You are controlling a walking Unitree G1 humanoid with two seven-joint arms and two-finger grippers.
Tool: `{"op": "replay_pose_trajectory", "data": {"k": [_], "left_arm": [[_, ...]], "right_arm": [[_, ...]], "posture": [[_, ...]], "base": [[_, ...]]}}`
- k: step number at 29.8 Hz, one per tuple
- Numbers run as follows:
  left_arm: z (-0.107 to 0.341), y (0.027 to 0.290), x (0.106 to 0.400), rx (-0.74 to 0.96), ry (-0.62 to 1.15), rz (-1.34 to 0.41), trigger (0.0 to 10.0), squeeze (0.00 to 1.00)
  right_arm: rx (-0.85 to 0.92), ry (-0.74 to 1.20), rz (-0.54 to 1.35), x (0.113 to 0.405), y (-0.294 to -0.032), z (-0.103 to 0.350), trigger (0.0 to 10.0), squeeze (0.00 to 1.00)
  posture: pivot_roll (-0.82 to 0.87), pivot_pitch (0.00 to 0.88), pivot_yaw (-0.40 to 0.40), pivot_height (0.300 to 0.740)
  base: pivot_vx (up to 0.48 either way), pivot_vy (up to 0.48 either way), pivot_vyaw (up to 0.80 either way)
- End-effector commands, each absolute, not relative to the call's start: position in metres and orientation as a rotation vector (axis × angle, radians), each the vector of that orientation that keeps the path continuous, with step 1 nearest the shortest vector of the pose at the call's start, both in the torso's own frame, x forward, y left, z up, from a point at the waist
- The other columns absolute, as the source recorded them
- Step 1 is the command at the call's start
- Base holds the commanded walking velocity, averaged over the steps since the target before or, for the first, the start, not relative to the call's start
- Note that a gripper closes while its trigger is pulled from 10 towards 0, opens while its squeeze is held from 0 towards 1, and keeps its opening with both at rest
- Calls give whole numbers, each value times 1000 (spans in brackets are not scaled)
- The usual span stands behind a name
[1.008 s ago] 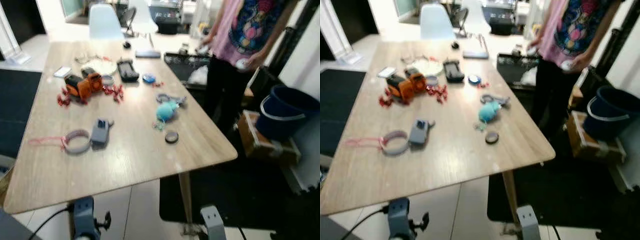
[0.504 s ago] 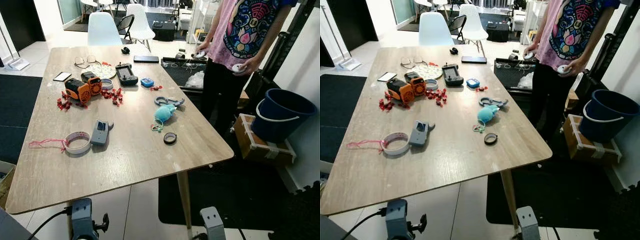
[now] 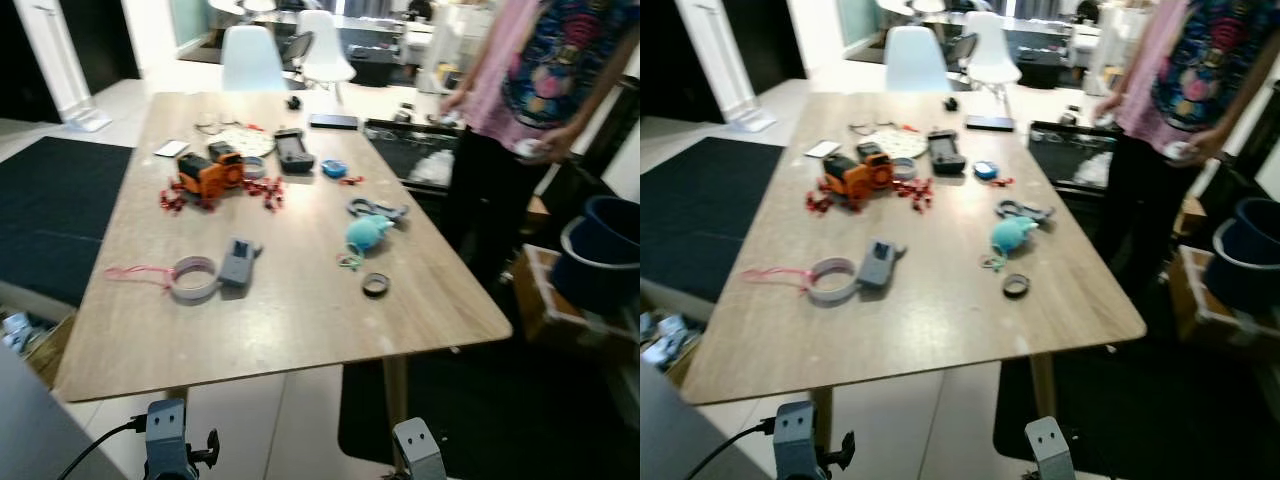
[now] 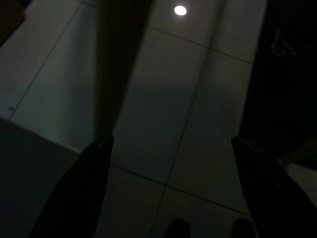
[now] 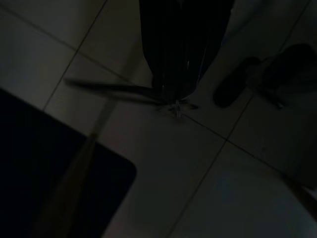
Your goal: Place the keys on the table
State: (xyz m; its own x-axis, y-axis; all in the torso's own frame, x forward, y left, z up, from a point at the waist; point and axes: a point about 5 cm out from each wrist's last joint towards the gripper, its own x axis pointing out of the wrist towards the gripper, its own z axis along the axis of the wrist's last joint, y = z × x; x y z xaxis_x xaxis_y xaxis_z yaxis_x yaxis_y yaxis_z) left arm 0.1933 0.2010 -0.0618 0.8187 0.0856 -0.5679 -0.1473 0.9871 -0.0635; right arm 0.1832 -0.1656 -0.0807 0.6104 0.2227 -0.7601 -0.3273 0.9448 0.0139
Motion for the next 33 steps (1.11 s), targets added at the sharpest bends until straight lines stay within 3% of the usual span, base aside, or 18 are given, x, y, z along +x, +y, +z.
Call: {"op": "replay_pose_trajectory", "data": {"k": [1,8,24,33], "left_arm": [[-65,203,187,-95,616,120,10000,0],[-65,204,187,-97,616,123,10000,0],[-63,200,188,-103,592,97,10000,0],[-63,199,190,-104,587,81,10000,0]], "right_arm": [[-134,862,326,181,-166,-82,10000,0],[-136,861,326,182,-165,-81,10000,0],[-99,868,270,182,-169,-82,10000,0],[-95,868,266,181,-168,-82,10000,0]], "posture": [[59,34,-48,740],[58,34,-48,740],[56,43,-44,740],[55,45,-43,740]], "base": [[0,0,800],[0,0,800],[0,0,0],[0,-403,0]]}}
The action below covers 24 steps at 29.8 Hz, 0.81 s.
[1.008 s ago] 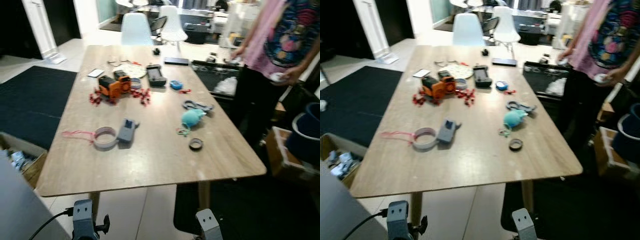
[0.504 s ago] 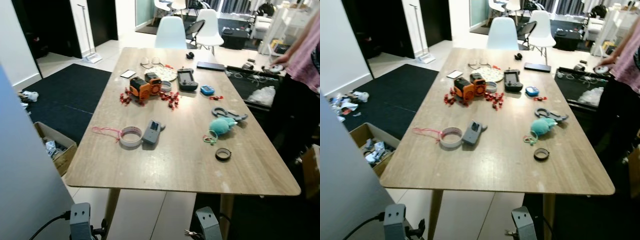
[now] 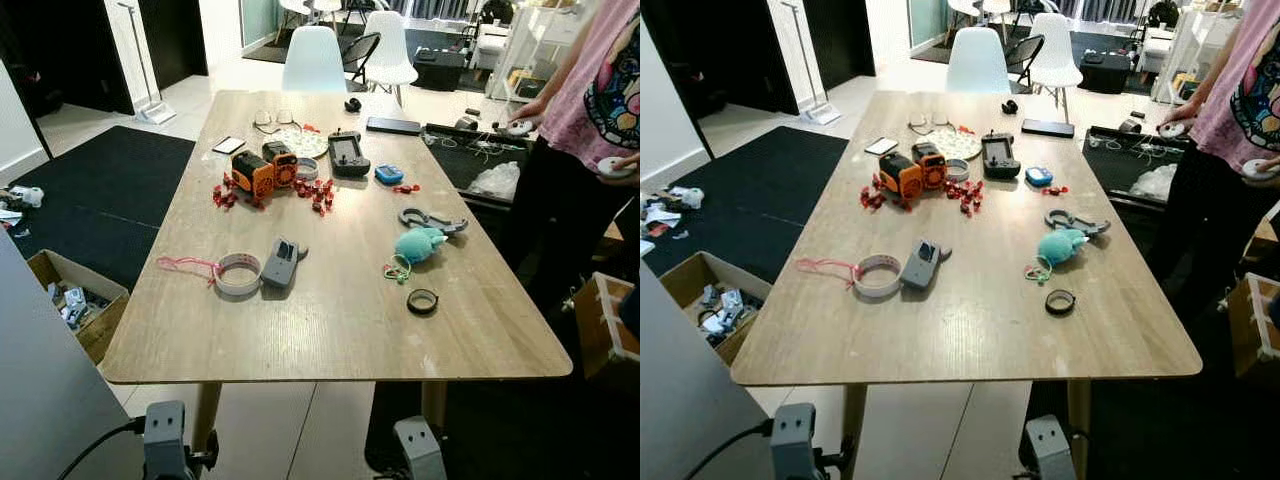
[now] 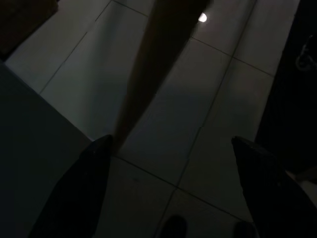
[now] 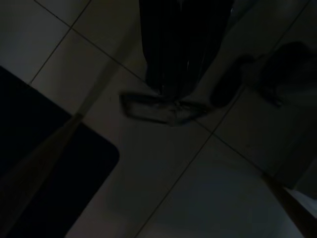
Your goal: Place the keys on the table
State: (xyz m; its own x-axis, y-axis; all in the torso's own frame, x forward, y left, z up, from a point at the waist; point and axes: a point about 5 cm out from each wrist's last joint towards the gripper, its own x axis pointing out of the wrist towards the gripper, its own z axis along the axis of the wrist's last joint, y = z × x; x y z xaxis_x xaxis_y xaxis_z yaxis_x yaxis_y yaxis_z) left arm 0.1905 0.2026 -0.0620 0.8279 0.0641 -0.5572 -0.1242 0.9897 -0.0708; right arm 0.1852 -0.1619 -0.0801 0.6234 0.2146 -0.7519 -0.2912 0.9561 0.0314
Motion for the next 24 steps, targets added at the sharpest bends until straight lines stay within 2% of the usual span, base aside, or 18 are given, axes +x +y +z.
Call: {"op": "replay_pose_trajectory", "data": {"k": [1,8,24], "left_arm": [[-63,199,190,-104,587,81,10000,0],[-63,198,190,-106,589,83,10000,0],[-63,201,192,-106,613,115,10000,0]], "right_arm": [[-95,868,266,181,-168,-82,10000,0],[-96,867,264,182,-169,-82,10000,0],[-97,874,255,180,-169,-83,10000,0]], "posture": [[55,45,-43,740],[55,45,-41,740],[55,44,-34,740]], "base": [[0,-446,0],[0,-448,0],[0,0,0]]}}
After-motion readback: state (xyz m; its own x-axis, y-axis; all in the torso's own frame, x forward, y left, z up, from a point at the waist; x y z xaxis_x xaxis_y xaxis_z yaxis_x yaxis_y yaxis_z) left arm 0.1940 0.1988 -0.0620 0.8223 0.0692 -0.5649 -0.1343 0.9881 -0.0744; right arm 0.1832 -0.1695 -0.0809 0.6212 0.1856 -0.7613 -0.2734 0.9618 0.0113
